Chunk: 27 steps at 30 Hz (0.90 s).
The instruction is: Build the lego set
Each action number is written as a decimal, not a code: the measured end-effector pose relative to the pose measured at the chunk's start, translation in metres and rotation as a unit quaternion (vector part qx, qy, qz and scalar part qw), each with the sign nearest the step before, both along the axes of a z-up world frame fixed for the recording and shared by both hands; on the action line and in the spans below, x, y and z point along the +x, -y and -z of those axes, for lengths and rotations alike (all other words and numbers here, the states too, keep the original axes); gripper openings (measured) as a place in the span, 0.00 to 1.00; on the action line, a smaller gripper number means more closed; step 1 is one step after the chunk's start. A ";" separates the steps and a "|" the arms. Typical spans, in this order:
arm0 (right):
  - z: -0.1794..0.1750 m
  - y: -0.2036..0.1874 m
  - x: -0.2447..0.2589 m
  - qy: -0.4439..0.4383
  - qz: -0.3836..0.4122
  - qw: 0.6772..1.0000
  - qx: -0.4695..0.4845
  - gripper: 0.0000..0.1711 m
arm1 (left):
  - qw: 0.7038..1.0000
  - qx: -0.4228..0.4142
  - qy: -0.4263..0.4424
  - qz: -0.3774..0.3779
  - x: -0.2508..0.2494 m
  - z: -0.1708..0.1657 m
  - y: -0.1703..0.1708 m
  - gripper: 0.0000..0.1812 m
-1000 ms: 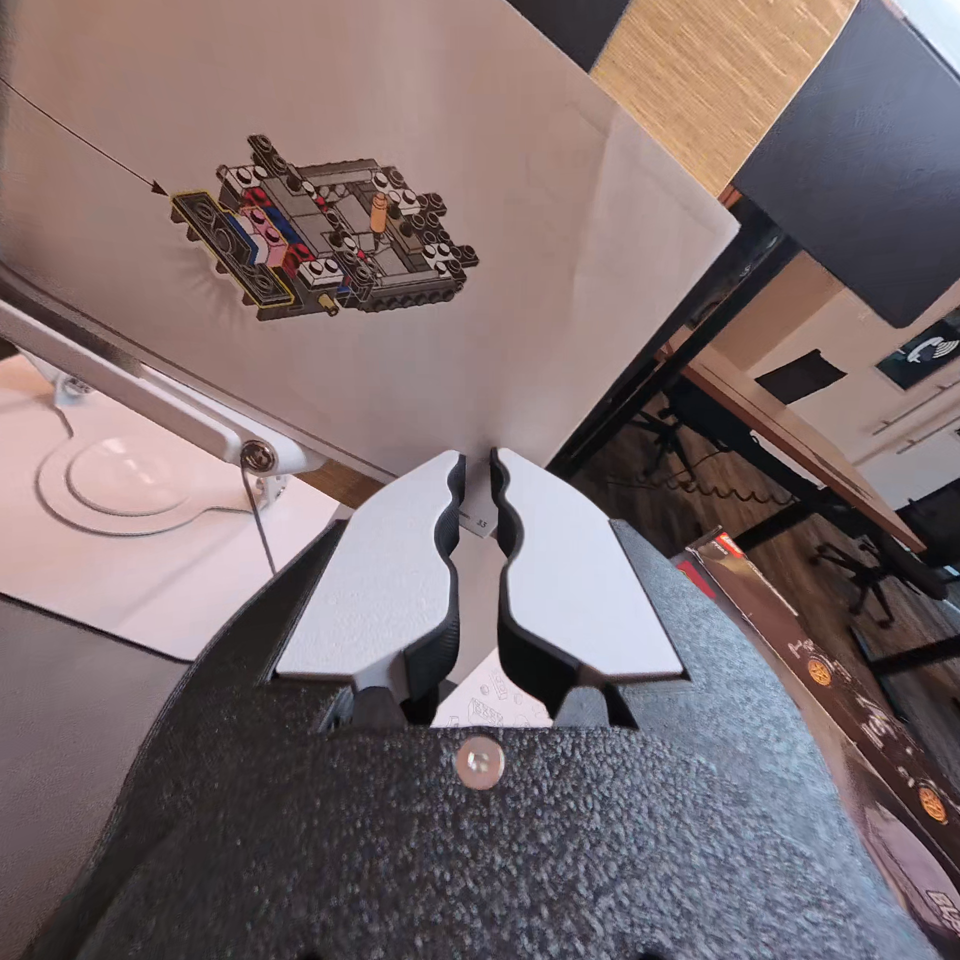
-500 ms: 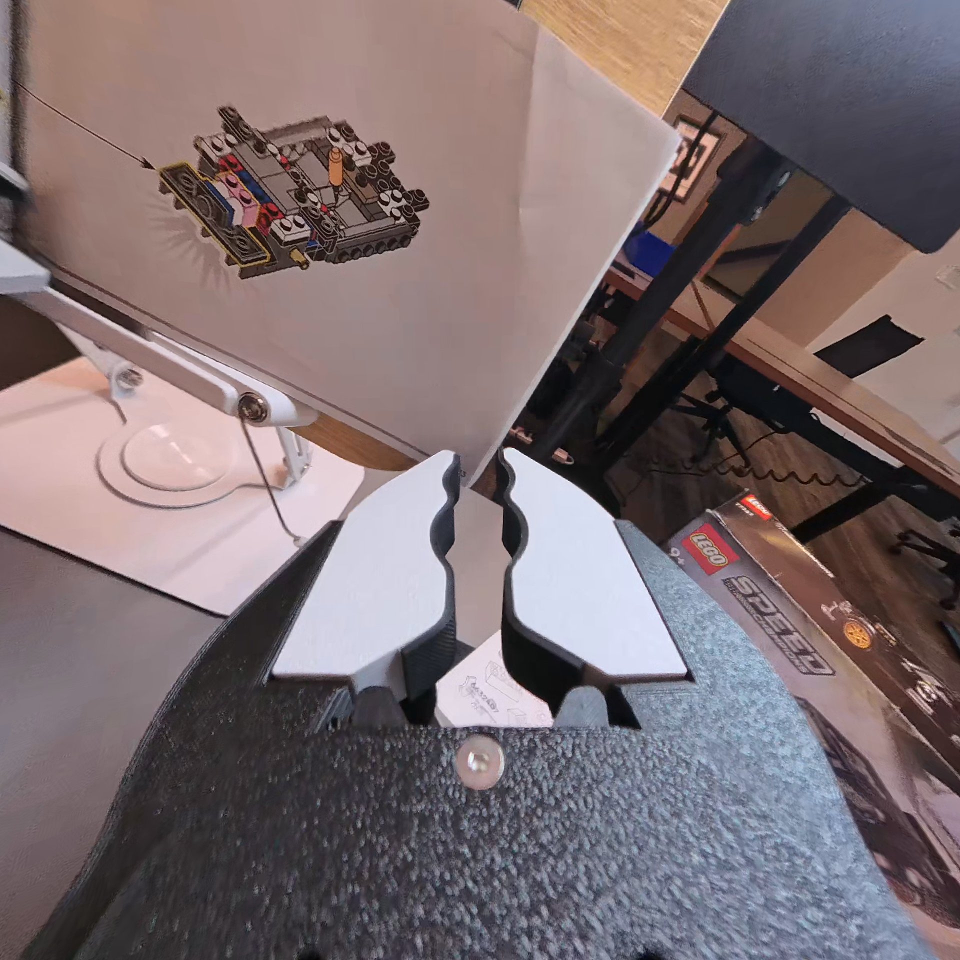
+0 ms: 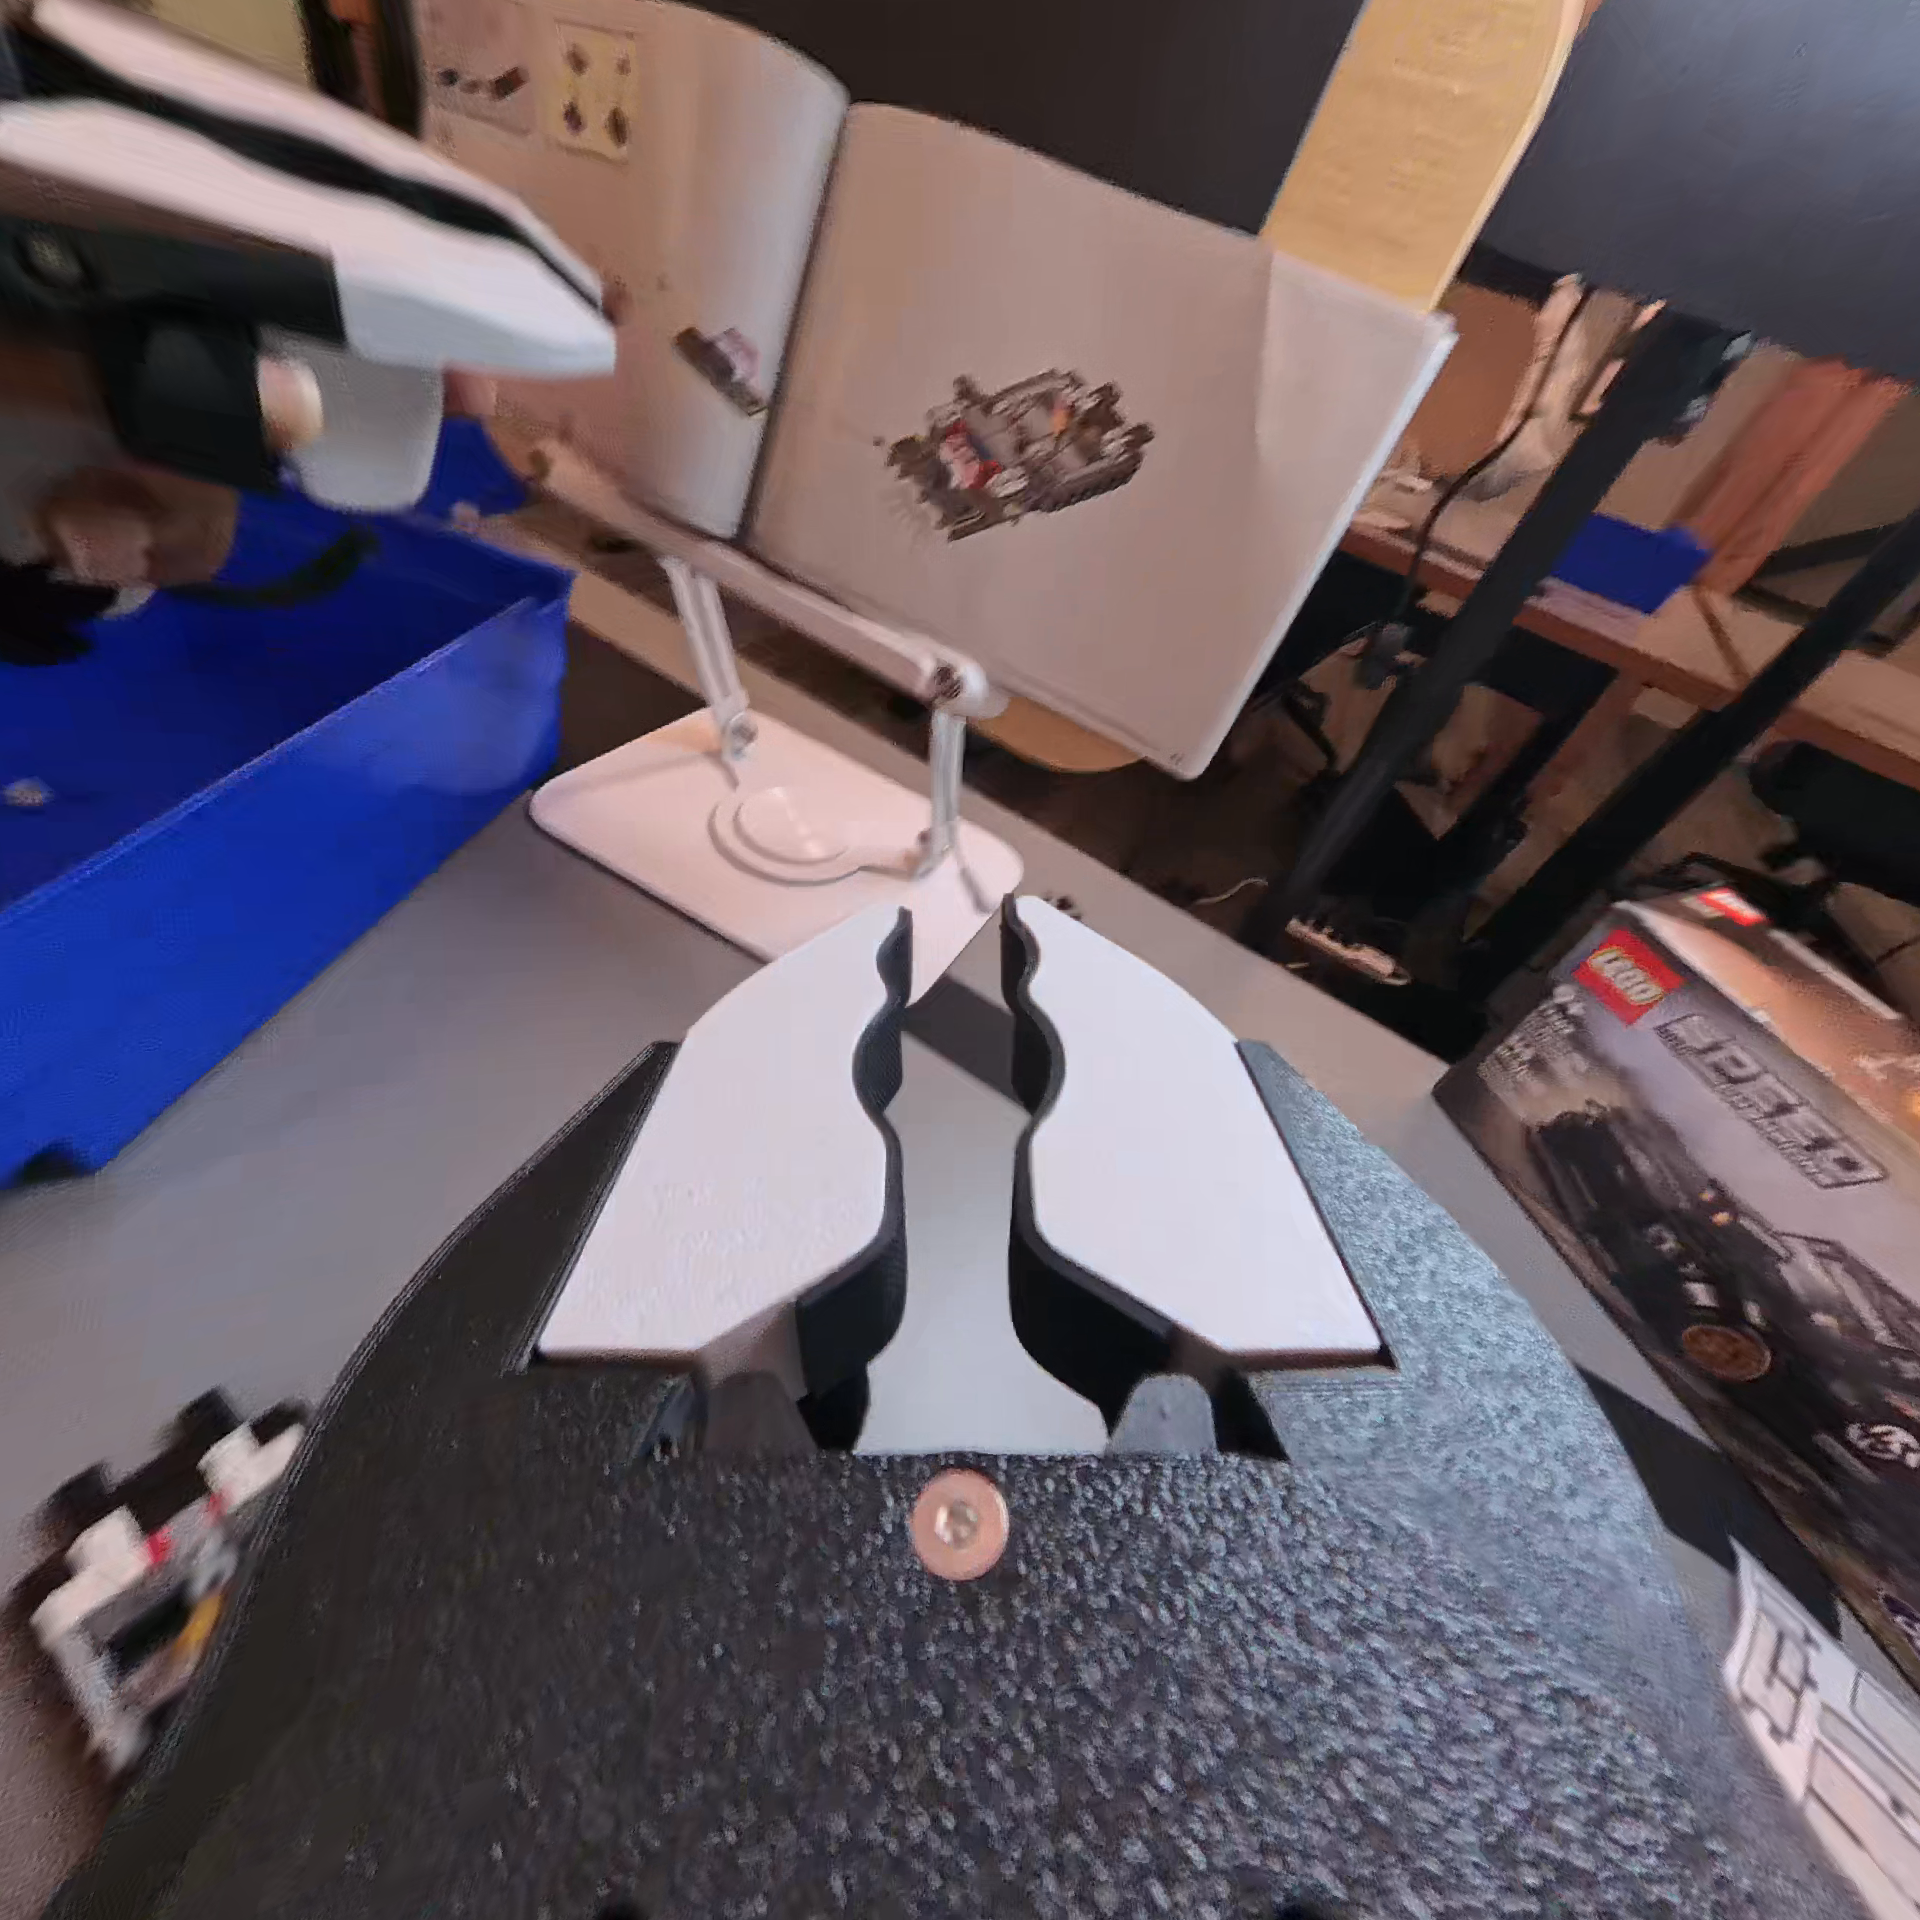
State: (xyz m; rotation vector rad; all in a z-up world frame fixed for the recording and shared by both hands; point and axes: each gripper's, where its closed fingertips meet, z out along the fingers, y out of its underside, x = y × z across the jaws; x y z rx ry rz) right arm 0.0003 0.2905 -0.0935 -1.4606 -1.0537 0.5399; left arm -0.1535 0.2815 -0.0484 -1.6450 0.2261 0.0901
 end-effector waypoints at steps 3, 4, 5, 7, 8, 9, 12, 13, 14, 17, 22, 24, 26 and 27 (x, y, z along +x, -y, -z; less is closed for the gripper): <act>0.023 0.026 0.020 0.042 -0.026 0.998 -0.025 0.09 | 0.999 0.029 0.010 0.045 0.025 -0.011 0.044 0.03; 0.030 0.033 0.029 0.052 -0.024 0.998 -0.028 0.07 | 0.997 0.036 0.013 0.064 0.033 -0.012 0.061 0.01; 0.037 0.040 0.038 0.060 -0.020 0.998 -0.030 0.06 | 0.996 0.038 0.017 0.079 0.042 -0.010 0.078 0.00; 0.054 0.059 0.053 0.078 -0.020 0.996 -0.046 0.03 | 0.993 0.032 0.025 0.106 0.056 -0.001 0.112 0.00; 0.063 0.071 0.060 0.086 -0.027 0.994 -0.056 0.01 | 0.992 0.025 0.033 0.120 0.064 0.006 0.129 0.00; 0.071 0.083 0.065 0.091 -0.034 0.993 -0.067 0.00 | 0.990 0.012 0.040 0.133 0.071 0.015 0.144 0.00; 0.099 0.119 0.078 0.114 -0.049 0.987 -0.099 0.00 | 0.987 -0.033 0.046 0.153 0.087 0.048 0.180 0.00; 0.109 0.130 0.081 0.124 -0.058 0.984 -0.111 0.00 | 0.986 -0.044 0.051 0.155 0.091 0.058 0.188 0.00; 0.120 0.142 0.082 0.138 -0.067 0.980 -0.130 0.00 | 0.985 -0.056 0.053 0.157 0.094 0.069 0.194 0.00; 0.148 0.170 0.082 0.170 -0.083 0.964 -0.187 0.08 | 0.986 -0.065 0.053 0.143 0.095 0.099 0.198 0.00; 0.170 0.185 0.078 0.202 -0.077 0.951 -0.221 0.14 | 0.988 -0.053 -0.017 0.146 0.092 0.144 0.187 0.00; 0.174 0.186 0.076 0.211 -0.073 0.949 -0.222 0.14 | 0.987 -0.055 -0.047 0.146 0.089 0.156 0.187 0.00; 0.175 0.186 0.075 0.216 -0.068 0.949 -0.220 0.15 | 0.986 -0.061 -0.022 0.151 0.092 0.156 0.189 0.00; 0.175 0.186 0.074 0.215 -0.066 0.949 -0.222 0.15 | 0.986 -0.055 -0.014 0.156 0.095 0.153 0.191 0.00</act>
